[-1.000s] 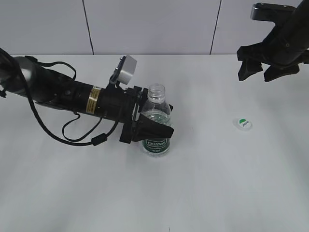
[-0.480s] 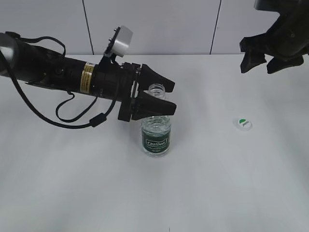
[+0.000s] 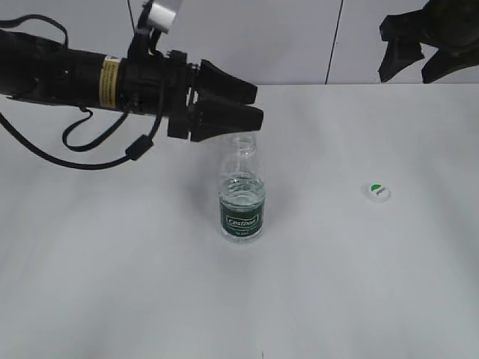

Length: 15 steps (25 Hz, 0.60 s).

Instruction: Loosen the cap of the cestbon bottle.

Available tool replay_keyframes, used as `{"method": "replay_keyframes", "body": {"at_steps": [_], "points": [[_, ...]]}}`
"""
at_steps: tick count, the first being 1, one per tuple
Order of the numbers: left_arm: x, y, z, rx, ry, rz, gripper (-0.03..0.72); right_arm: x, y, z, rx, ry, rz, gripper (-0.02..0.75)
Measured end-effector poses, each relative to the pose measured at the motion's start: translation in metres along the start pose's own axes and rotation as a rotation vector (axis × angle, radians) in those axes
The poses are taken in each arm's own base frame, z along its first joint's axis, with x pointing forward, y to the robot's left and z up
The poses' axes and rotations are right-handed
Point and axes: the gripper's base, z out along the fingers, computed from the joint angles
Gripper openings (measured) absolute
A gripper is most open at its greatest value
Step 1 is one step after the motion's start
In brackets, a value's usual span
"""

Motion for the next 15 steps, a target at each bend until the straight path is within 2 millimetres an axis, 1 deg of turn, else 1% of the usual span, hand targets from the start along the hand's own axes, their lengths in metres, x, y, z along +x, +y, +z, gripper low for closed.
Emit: {"method": "replay_keyframes", "body": {"at_steps": [3, 6, 10, 15], "points": [[-0.011, 0.004, -0.016, -0.077, -0.003, -0.02, 0.512, -0.004, 0.001, -0.007, -0.003, 0.008, -0.004, 0.518], [-0.017, 0.014, -0.033, -0.203, 0.009, -0.076, 0.512, -0.006, 0.002, -0.014, -0.007, 0.021, -0.008, 0.518], [-0.017, 0.03, -0.06, -0.383, 0.015, -0.188, 0.512, -0.008, 0.004, -0.023, -0.012, 0.053, -0.014, 0.518], [-0.011, 0.043, -0.086, -0.519, -0.013, -0.353, 0.512, -0.005, 0.005, -0.038, -0.004, 0.092, -0.026, 0.518]]}}
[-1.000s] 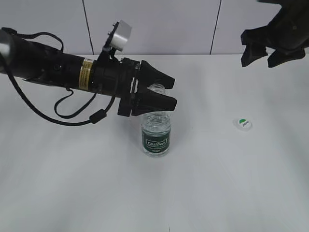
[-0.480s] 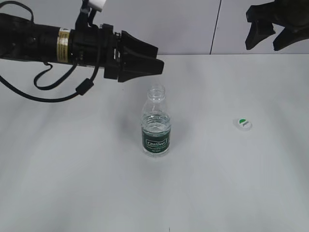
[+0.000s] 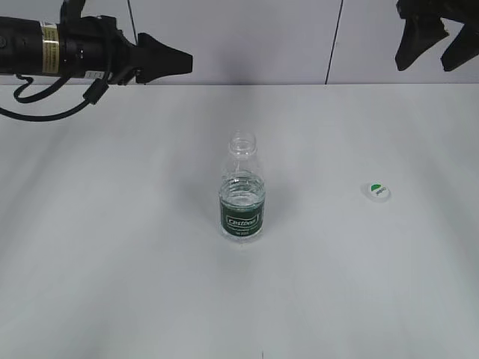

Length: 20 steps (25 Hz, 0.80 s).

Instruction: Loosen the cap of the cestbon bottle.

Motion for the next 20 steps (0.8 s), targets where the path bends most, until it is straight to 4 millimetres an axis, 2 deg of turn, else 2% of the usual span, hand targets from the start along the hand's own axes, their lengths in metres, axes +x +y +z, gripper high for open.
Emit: {"method": "replay_keyframes", "body": {"at_steps": [6, 12, 20], "points": [[0.001, 0.024, -0.011, -0.187, -0.007, -0.105, 0.511, 0.006, 0.003, -0.023, 0.007, -0.013, -0.015, 0.518], [0.001, 0.026, -0.011, -0.206, -0.005, -0.107, 0.51, 0.013, 0.006, -0.052, 0.016, -0.075, -0.04, 0.518], [0.0, 0.026, -0.011, -0.198, -0.015, -0.119, 0.51, 0.034, 0.012, -0.092, 0.022, -0.154, -0.053, 0.518]]}}
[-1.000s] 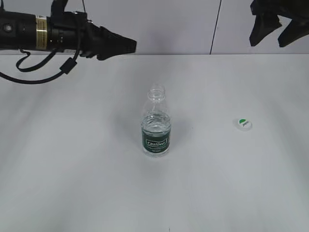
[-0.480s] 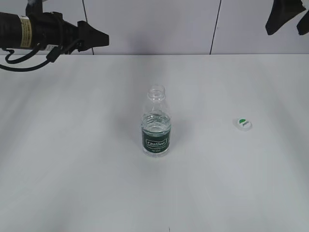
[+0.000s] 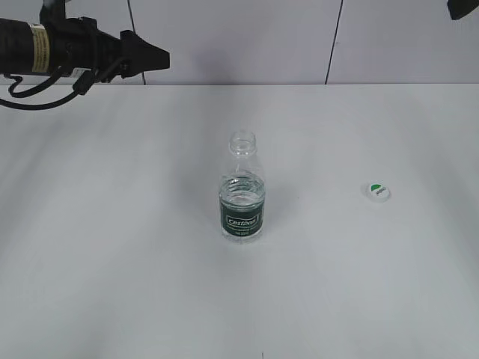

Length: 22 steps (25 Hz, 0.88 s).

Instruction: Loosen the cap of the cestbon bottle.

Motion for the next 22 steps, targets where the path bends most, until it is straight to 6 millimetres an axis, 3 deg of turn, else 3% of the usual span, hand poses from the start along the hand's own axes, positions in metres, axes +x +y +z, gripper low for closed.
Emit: {"method": "replay_keyframes", "body": {"at_steps": [8, 22], "points": [[-0.002, -0.001, 0.0, 0.006, -0.024, -0.024, 0.511, 0.004, 0.002, -0.018, 0.008, -0.042, -0.007, 0.518], [-0.021, 0.037, -0.033, -0.606, -0.042, 0.118, 0.512, 0.004, 0.002, -0.017, 0.009, -0.038, -0.01, 0.518]]}}
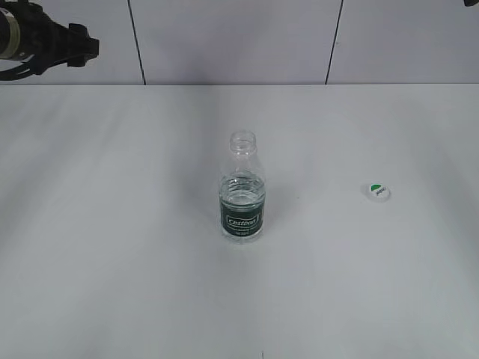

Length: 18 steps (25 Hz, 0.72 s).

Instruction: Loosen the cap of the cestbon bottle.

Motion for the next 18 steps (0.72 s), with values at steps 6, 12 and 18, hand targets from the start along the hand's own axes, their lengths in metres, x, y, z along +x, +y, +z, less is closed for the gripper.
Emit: {"method": "replay_keyframes", "body": {"at_steps": [6, 12, 18], "points": [[-0.002, 0.012, -0.001, -0.136, -0.011, 0.128, 0.512, 0.0, 0.0, 0.0, 0.0, 0.0, 0.0, 0.518], [-0.003, 0.018, -0.002, -0.202, -0.01, 0.23, 0.51, 0.0, 0.0, 0.0, 0.0, 0.0, -0.001, 0.518], [-0.003, 0.025, -0.003, -0.241, -0.007, 0.239, 0.509, 0.0, 0.0, 0.0, 0.0, 0.0, -0.001, 0.518]]}}
